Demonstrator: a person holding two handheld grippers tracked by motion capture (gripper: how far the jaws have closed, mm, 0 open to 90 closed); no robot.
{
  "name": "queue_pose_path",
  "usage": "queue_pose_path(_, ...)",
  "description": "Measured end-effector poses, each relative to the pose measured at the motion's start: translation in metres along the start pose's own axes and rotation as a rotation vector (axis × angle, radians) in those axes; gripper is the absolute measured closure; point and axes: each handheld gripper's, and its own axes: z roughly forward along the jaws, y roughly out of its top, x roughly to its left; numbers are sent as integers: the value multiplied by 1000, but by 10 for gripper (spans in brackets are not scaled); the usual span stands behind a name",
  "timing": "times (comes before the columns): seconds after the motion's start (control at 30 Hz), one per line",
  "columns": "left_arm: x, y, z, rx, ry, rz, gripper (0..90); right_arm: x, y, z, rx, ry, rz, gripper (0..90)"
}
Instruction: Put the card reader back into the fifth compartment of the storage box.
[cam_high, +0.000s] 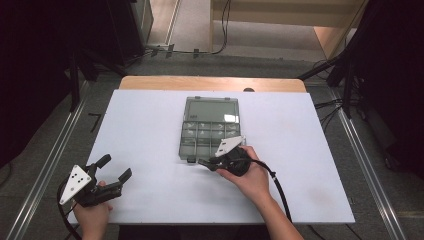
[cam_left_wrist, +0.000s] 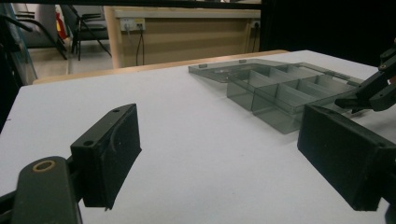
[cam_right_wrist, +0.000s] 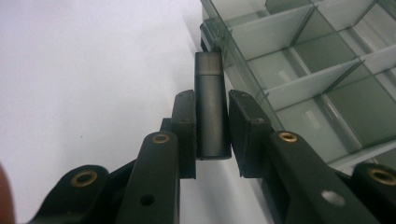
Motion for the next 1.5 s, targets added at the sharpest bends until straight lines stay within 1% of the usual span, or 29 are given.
queue_pose_path(0.2, 0, 0, 0, -2, 1, -1, 139, -1, 5, -2, -8, 2, -5, 707)
queue_pose_path(0.27, 0, 0, 0, -2, 0, -2, 139, -1, 7, -3, -14, 1, 7, 707)
queue_pose_path(0.53, 0, 0, 0, -4, -2, -5, 139, -3, 14, -4, -22, -6, 3, 707)
queue_pose_path(0.77, 0, 0, 0, -6, -3, -7, 139, -5, 22, -2, -31, -9, 22, 707)
queue_pose_path(1.13, 1, 0, 0, -6, -3, -7, 139, -8, 35, 3, -39, -8, 39, 707)
queue_pose_path(1.47, 1, 0, 0, -7, -3, -9, 139, -11, 46, 14, -35, -10, 62, 707)
queue_pose_path(1.5, 1, 0, 0, -7, -3, -9, 139, -11, 48, 17, -34, -13, 73, 707)
